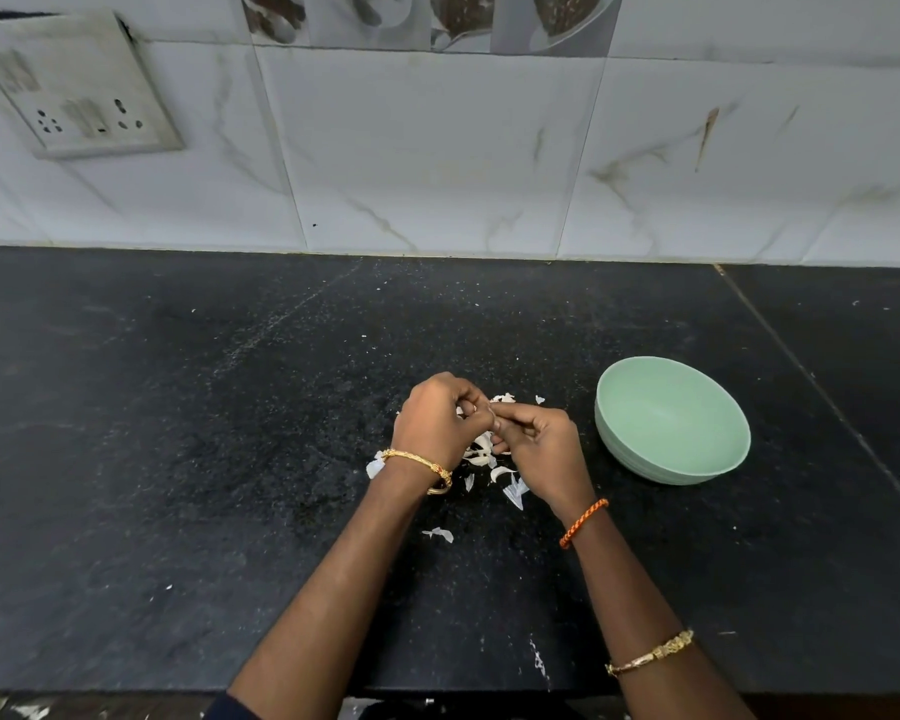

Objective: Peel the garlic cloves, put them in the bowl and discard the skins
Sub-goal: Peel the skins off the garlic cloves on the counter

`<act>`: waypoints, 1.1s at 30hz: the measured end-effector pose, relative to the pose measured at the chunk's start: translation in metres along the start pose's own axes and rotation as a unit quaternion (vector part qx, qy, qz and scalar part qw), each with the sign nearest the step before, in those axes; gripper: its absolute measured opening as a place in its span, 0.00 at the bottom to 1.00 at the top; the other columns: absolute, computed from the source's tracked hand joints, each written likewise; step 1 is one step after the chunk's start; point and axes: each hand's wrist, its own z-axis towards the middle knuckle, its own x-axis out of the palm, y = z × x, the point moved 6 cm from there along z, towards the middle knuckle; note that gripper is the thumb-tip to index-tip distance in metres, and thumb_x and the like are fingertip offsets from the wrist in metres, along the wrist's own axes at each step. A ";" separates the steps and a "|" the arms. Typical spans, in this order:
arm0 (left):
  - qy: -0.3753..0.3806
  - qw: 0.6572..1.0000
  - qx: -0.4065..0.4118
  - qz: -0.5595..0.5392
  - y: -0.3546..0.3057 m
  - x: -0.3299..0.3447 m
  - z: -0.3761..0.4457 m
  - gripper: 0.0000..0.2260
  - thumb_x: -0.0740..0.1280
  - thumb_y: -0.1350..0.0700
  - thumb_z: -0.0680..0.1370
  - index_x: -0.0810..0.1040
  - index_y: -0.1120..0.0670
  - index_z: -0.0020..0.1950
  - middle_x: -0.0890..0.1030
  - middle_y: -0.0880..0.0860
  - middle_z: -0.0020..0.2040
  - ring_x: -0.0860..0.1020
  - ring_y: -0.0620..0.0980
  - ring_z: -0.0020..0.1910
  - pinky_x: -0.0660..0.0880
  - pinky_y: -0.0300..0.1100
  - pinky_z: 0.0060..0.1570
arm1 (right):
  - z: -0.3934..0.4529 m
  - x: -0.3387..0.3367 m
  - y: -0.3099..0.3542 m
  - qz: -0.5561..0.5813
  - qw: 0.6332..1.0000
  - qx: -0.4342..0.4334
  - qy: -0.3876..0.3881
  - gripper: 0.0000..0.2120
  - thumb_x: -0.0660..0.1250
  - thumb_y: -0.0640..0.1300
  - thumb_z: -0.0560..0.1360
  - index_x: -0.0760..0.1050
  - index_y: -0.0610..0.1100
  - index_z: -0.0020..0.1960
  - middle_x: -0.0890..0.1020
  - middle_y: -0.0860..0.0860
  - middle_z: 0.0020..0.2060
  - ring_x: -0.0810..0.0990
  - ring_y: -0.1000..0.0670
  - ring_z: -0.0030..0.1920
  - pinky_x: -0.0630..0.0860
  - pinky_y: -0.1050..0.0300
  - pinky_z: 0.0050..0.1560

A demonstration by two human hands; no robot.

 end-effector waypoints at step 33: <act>0.006 1.000 -0.022 -0.017 0.012 0.002 -0.014 0.04 0.67 0.56 0.75 0.72 0.50 0.42 0.70 0.45 0.43 0.69 0.45 0.40 0.67 0.42 0.41 | -0.016 0.011 0.003 0.063 0.998 0.022 -0.023 0.09 0.66 0.31 0.76 0.80 0.35 0.54 0.84 0.48 0.39 0.83 0.56 0.34 0.79 0.65 0.37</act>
